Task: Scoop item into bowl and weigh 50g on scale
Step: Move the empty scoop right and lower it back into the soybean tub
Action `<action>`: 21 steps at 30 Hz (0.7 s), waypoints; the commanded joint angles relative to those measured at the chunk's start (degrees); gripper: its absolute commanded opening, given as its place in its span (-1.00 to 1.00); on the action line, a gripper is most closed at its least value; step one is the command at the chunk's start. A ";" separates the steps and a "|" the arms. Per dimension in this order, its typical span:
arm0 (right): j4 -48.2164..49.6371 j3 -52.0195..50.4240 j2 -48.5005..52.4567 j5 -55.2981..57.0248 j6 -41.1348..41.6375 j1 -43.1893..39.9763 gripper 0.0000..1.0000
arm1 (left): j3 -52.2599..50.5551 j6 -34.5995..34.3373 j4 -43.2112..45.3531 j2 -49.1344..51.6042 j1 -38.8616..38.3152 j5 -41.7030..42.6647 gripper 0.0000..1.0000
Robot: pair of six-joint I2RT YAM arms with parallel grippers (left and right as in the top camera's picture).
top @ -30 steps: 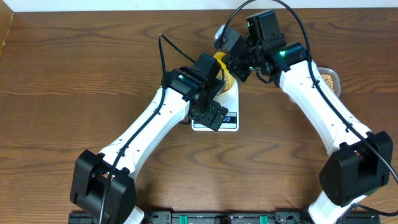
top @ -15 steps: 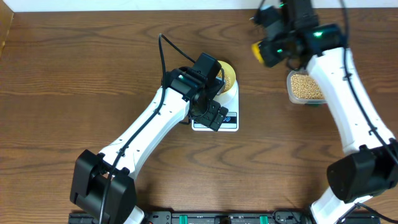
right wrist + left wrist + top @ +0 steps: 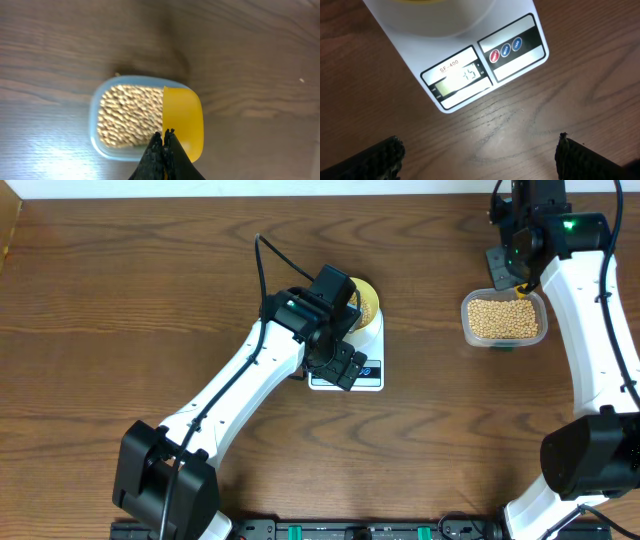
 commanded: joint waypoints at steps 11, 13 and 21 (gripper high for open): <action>-3.26 0.48 3.06 6.71 3.30 -1.77 -0.98 | -0.22 -0.24 -0.11 0.46 0.17 -0.76 0.96; -3.28 0.48 4.04 6.45 3.50 -2.23 -0.98 | -0.22 -0.24 -0.09 0.46 0.17 -0.76 0.96; -3.56 0.48 9.35 2.03 3.93 -3.54 -0.98 | -0.24 -0.24 -0.11 0.46 0.17 -0.74 0.96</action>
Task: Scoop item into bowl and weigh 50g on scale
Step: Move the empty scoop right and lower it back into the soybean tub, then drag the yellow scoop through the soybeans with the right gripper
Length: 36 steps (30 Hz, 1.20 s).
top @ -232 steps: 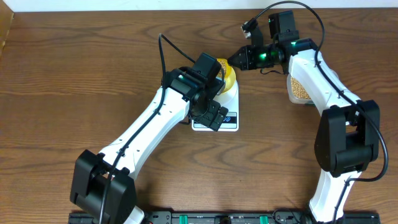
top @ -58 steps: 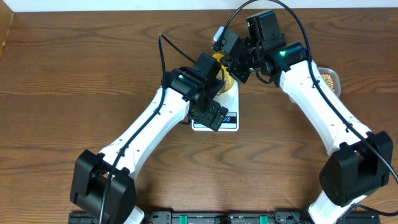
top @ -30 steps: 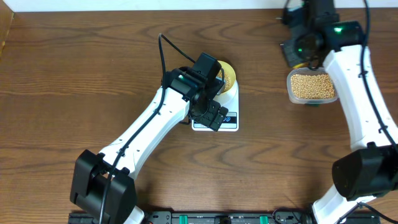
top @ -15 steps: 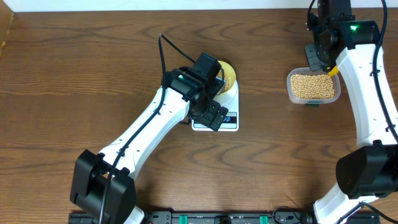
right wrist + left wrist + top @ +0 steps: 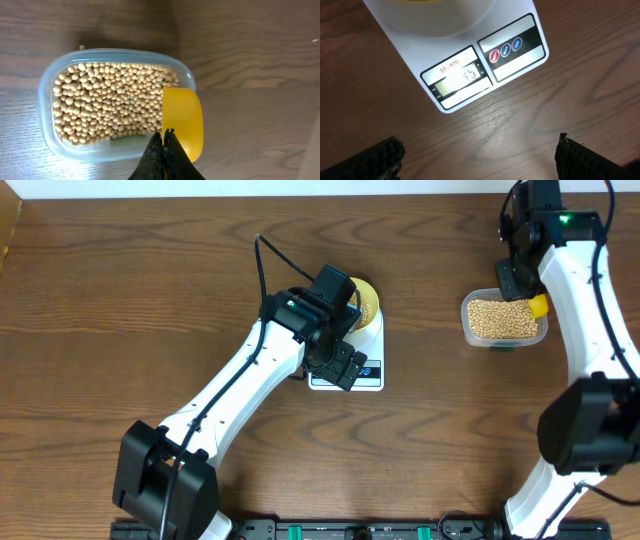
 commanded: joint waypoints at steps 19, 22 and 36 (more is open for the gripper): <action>0.57 0.48 8.33 -17.46 3.76 -4.35 -0.98 | -0.22 -0.24 -0.09 0.46 0.17 -0.74 0.96; 1.53 0.48 8.35 -26.01 3.76 -6.12 -0.98 | -0.24 -0.24 -0.11 0.46 0.17 -0.76 0.95; 3.48 0.48 8.35 -42.58 3.80 -8.46 -0.98 | -0.24 -0.24 -0.09 0.46 0.17 -0.76 0.96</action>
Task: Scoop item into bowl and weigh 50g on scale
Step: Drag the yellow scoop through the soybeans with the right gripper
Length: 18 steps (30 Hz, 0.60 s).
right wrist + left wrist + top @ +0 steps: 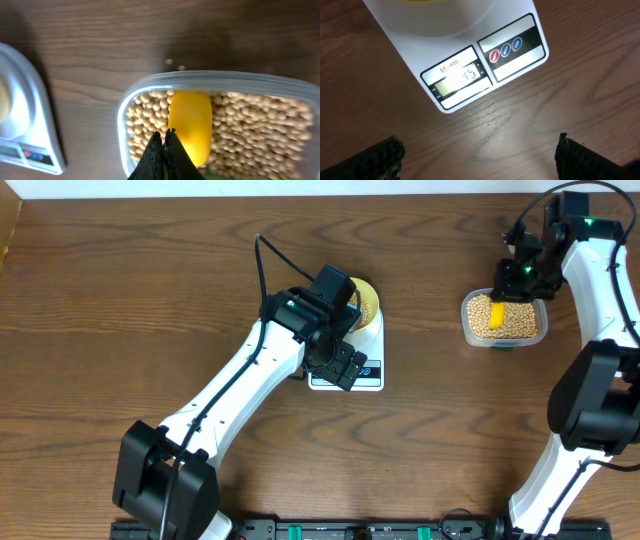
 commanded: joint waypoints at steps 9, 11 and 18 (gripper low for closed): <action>0.26 0.48 1.22 -7.28 0.66 -1.38 -0.98 | -0.22 -0.26 -0.09 0.46 0.17 -0.74 0.96; -0.02 0.48 1.22 -7.30 0.66 -2.43 -0.98 | -0.24 -0.24 -0.09 0.46 0.17 -0.76 0.96; -0.35 0.48 1.22 -16.44 0.66 -6.45 -0.98 | -0.24 -0.24 -0.11 0.46 0.17 -0.76 0.96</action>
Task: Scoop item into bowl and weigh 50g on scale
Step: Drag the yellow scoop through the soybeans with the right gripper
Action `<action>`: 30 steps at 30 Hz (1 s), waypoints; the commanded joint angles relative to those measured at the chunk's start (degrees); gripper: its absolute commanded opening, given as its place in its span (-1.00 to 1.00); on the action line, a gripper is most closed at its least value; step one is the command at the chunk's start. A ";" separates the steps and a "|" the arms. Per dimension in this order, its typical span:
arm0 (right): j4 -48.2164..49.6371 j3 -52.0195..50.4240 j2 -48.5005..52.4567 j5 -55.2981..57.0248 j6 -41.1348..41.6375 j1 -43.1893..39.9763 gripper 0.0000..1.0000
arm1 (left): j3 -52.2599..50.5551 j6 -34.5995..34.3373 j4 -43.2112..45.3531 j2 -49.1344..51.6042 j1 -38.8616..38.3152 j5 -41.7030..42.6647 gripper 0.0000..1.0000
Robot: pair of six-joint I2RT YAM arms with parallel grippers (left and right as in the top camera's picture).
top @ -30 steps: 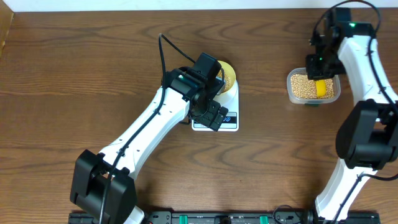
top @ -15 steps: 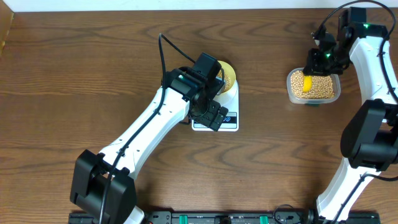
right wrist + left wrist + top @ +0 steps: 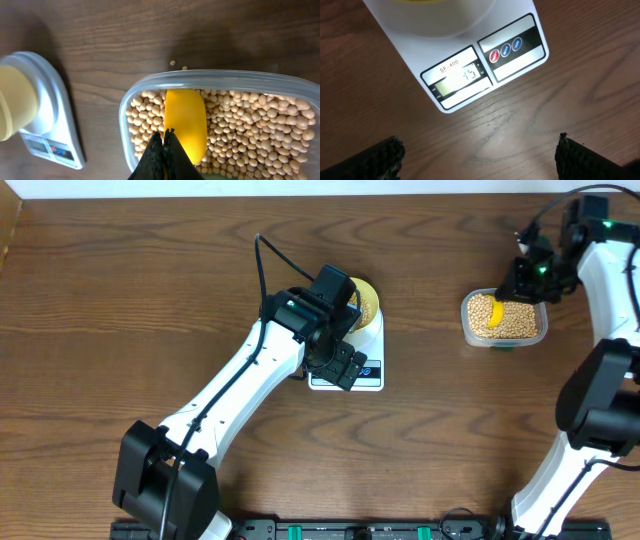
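Observation:
A clear tub of soybeans [image 3: 505,319] [image 3: 250,125] stands at the back right. My right gripper [image 3: 164,134] [image 3: 527,277] is shut on a yellow scoop [image 3: 185,122] [image 3: 496,316], whose bowl lies in the beans at the tub's left end. A white scale [image 3: 350,370] [image 3: 470,55] carries a yellow bowl [image 3: 366,305] [image 3: 15,102]. Its display [image 3: 462,77] seems to read 45. My left gripper [image 3: 480,155] hangs open over the bare table just in front of the scale.
Two loose beans [image 3: 177,65] lie on the wooden table [image 3: 150,300] beside the tub. The left arm [image 3: 250,390] stretches from the front edge to the scale. A white wall runs along the table's far edge.
My right gripper has shifted slightly right with the scoop, which still lies in the beans at the tub's left end. The left gripper and the scale reading are unchanged.
First my right gripper held the empty scoop over the tub's right end. Then it was lower and closer to the beans. Later the scoop lay in the beans at the tub's left end, where it stays now. The left gripper stayed open by the scale throughout.

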 commanded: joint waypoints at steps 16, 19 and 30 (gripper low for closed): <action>-1.97 0.48 0.66 -11.91 0.63 -5.70 -0.98 | -0.22 -0.26 -0.11 0.46 0.17 -0.76 0.96; -2.43 0.48 0.66 -11.21 0.61 -6.08 -0.98 | -0.22 -0.24 -0.09 0.46 0.17 -0.74 0.96; -2.51 0.48 0.66 -11.30 0.63 -8.35 -0.98 | -0.24 -0.24 -0.11 0.46 0.17 -0.76 0.96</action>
